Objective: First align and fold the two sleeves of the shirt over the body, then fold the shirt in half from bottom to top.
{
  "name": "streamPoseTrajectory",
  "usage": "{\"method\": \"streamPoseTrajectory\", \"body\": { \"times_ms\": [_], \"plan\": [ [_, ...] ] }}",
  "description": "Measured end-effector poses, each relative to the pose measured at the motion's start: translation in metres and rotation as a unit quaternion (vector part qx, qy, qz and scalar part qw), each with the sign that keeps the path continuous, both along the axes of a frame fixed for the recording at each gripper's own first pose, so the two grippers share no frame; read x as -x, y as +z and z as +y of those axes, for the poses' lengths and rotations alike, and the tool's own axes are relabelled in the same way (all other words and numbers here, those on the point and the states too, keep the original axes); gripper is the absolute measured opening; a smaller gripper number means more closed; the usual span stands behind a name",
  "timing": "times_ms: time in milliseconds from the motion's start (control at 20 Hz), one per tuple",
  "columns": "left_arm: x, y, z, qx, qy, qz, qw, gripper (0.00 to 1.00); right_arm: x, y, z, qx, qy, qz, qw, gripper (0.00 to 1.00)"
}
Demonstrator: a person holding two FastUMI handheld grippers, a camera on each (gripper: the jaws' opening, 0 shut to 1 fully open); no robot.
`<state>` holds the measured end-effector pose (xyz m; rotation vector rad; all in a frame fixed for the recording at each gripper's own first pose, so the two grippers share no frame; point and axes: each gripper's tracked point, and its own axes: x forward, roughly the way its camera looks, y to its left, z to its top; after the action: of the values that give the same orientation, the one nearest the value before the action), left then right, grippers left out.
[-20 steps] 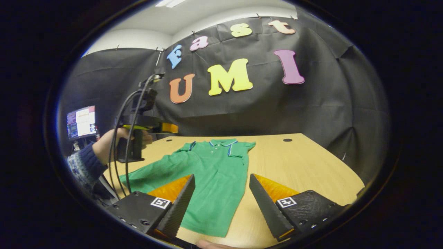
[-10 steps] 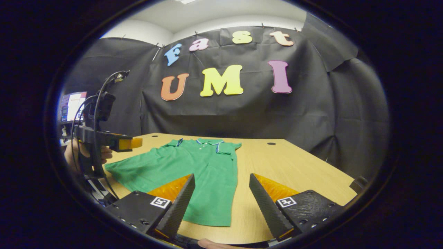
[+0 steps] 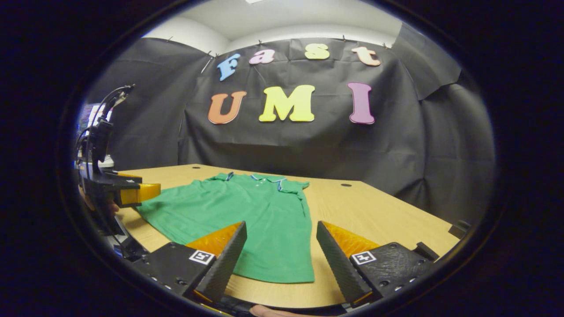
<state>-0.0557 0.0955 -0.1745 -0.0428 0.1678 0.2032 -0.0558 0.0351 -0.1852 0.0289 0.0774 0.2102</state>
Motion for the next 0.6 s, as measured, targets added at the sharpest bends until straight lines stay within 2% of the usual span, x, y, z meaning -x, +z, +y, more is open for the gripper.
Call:
{"method": "streamPoseTrajectory", "body": {
  "times_ms": [100, 200, 400, 600],
  "plan": [
    [0.001, -0.01, 0.004, 0.021, 0.002, 0.014, 1.0, 1.0, -0.006, -0.006, -0.004, 0.004, -0.01, 0.017, 1.0, 0.94],
    [0.002, -0.02, 0.006, 0.038, 0.001, 0.031, 0.999, 1.0, -0.007, -0.01, -0.003, -0.01, -0.012, 0.04, 0.999, 0.97],
    [0.004, -0.02, 0.002, 0.03, -0.011, 0.035, 0.999, 1.0, -0.003, -0.03, 0.006, -0.026, -0.003, 0.097, 0.995, 0.95],
    [0.008, -0.022, -0.002, 0.025, -0.026, 0.042, 0.998, 1.0, 0.003, -0.033, 0.002, -0.008, -0.015, 0.1, 0.995, 0.95]
  ]
}}
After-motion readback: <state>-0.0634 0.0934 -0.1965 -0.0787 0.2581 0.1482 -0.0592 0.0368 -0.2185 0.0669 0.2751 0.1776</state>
